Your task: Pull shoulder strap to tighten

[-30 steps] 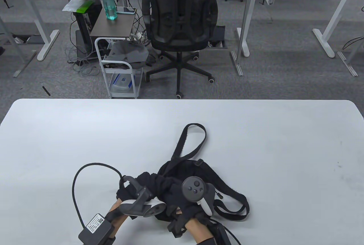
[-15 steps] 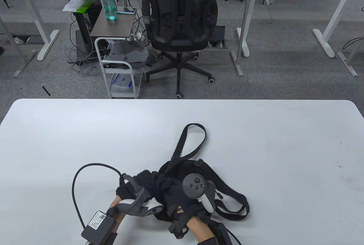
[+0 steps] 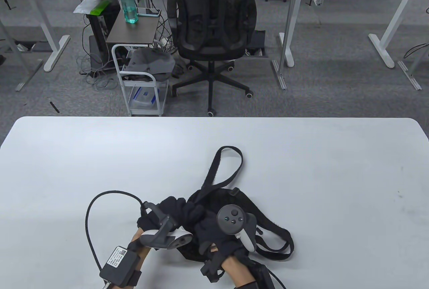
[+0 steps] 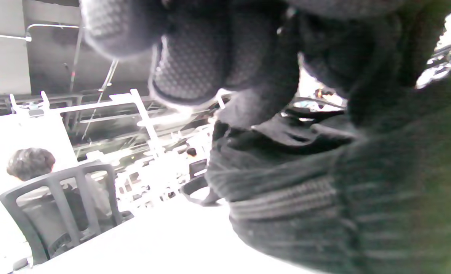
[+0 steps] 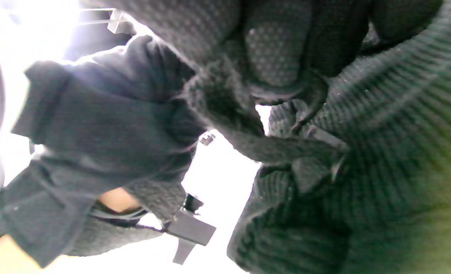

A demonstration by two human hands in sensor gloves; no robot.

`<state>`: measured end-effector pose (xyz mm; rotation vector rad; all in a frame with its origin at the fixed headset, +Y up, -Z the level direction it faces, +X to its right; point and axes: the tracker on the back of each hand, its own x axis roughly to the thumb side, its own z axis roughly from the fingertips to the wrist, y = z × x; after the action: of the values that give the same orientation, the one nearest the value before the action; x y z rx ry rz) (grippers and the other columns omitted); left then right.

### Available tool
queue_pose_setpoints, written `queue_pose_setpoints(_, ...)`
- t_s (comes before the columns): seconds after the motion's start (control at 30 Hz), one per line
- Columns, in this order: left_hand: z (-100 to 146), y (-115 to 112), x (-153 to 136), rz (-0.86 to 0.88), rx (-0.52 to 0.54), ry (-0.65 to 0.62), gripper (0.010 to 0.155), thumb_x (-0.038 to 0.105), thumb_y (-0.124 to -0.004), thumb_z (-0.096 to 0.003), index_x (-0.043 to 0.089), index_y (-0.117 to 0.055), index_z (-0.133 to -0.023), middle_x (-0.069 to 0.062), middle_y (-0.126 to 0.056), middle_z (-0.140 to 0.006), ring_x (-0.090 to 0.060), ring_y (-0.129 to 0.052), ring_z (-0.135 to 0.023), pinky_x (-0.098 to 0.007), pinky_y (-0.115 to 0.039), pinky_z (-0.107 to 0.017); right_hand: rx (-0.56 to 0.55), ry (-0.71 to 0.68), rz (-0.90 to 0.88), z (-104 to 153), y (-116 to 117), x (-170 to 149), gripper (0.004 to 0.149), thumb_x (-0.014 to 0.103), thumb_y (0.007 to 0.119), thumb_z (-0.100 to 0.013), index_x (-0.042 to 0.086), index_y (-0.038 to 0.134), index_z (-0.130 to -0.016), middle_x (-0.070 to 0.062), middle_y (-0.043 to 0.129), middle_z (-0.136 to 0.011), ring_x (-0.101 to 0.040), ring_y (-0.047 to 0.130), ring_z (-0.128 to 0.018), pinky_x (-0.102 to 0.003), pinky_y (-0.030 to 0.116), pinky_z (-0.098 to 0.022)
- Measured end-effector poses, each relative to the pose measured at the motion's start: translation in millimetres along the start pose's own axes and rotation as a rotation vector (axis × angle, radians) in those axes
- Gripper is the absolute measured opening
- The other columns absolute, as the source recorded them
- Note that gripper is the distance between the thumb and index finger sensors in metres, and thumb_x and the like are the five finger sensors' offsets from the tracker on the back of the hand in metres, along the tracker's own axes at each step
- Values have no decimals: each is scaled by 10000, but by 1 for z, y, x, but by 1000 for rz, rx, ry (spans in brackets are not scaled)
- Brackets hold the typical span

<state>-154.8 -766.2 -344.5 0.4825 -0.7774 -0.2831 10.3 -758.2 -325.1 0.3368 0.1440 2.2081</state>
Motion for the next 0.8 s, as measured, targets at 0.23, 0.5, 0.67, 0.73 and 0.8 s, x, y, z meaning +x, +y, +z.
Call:
queue_pose_setpoints(0.23,1,15,8,-25,19,6,635,456,-647,-288,345,-644,-913,116,-948,-697,-110,-1000,-587,-273,-844,-434,-115,23,-35,7,-9,-10,461,321,788,-455,-72,953,-630,-296,764,-928,-571,780,-786,-689,632,-551)
queue_pose_setpoints(0.5,3,29,18,12,91,2,642,475,-664,-287,298,-679,-904,88,-975,-656,-119,-1020,-533,-284,-855,-403,-113,77,-229,6,-6,-20,482,348,791,-450,-76,937,-628,-281,758,-935,-556,782,-794,-689,626,-556)
queue_pose_setpoints(0.67,4,23,17,13,64,-24,643,470,-610,-289,332,-634,-916,117,-944,-678,-103,-998,-560,-275,-842,-419,-107,50,-189,7,-5,-15,395,290,793,-443,-55,962,-534,-265,806,-906,-537,822,-771,-673,654,-550)
queue_pose_setpoints(0.73,5,19,13,13,61,-26,644,475,-581,-286,383,-602,-922,139,-931,-686,-94,-986,-576,-271,-835,-431,-84,44,-182,7,-4,-12,384,284,793,-444,-47,974,-515,-269,805,-905,-540,822,-769,-668,660,-549)
queue_pose_setpoints(0.8,4,16,9,64,53,-18,646,477,-583,-277,417,-593,-920,141,-926,-694,-104,-974,-593,-277,-825,-440,-86,41,-171,7,-2,-8,384,266,793,-441,-68,975,-497,-275,803,-903,-542,819,-768,-667,662,-548)
